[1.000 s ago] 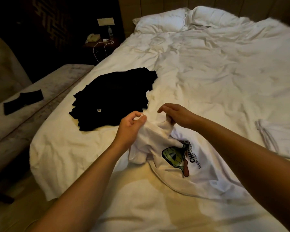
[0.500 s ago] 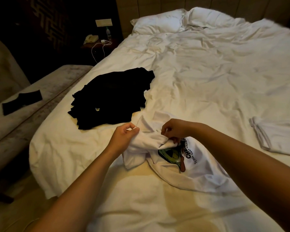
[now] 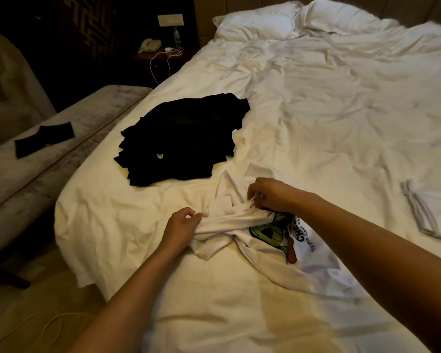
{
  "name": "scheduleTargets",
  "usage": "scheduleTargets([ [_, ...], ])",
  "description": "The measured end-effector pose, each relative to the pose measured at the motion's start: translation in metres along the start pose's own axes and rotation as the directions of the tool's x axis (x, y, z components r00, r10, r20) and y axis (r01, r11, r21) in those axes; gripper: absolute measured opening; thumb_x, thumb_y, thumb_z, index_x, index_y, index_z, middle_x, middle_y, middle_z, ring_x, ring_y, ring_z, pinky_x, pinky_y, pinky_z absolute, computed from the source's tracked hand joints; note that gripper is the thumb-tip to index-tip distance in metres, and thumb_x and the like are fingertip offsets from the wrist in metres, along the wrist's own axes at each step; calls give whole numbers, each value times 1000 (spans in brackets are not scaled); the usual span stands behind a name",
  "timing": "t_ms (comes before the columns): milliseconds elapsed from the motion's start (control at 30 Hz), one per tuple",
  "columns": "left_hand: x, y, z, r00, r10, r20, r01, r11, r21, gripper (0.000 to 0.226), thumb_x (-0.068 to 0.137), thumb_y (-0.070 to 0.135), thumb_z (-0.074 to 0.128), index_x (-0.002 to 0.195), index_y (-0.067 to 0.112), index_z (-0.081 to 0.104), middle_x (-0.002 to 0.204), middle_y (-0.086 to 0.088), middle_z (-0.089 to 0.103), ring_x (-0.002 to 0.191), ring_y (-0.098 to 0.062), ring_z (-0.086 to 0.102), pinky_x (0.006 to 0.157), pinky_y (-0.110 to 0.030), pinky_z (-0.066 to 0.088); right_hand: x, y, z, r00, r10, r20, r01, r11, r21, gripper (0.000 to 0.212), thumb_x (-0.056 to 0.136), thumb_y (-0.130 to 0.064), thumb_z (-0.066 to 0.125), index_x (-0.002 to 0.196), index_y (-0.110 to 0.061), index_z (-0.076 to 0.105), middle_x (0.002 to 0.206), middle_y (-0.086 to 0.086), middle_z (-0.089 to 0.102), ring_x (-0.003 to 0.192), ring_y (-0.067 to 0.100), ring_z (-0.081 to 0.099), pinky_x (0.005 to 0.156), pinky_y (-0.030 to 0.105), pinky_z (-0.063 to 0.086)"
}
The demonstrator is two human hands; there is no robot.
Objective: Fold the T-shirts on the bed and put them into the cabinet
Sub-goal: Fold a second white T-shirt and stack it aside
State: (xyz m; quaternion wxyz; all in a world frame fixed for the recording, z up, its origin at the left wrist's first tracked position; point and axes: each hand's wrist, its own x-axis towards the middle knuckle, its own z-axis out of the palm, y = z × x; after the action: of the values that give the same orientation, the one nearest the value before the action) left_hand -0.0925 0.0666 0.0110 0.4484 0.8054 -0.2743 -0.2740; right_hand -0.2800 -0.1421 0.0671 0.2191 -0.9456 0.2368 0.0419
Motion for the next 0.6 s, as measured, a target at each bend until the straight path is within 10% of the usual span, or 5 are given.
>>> scheduleTargets([
  [133, 5, -1, -3, 997, 47, -56, -49, 998, -42, 23, 92, 27, 66, 72, 17, 60, 68, 5, 62, 69, -17, 55, 69, -36, 43, -2, 8, -14, 994, 75, -79, -66, 991, 118, 15, 92, -27, 68, 100, -14, 71, 100, 0, 65, 89, 18, 59, 72, 24, 45],
  [300, 8, 17, -7, 972, 184, -148, -191, 981, -37, 19, 98, 27, 62, 82, 16, 60, 79, -4, 65, 74, -16, 58, 71, -34, 45, -9, 22, -39, 954, 194, -228, -66, 879, 473, 11, 96, -18, 62, 93, -10, 70, 116, -1, 61, 107, 16, 54, 99, 32, 41],
  [600, 29, 129, 13, 963, 235, -133, -264, 922, -283, 20, 105, 19, 51, 92, 5, 56, 75, -4, 55, 65, -13, 61, 65, -28, 58, -59, 25, -103, 845, 383, -374, 88, 590, 803, 20, 96, -29, 64, 81, -17, 61, 74, 0, 60, 67, 14, 57, 59, 25, 47],
])
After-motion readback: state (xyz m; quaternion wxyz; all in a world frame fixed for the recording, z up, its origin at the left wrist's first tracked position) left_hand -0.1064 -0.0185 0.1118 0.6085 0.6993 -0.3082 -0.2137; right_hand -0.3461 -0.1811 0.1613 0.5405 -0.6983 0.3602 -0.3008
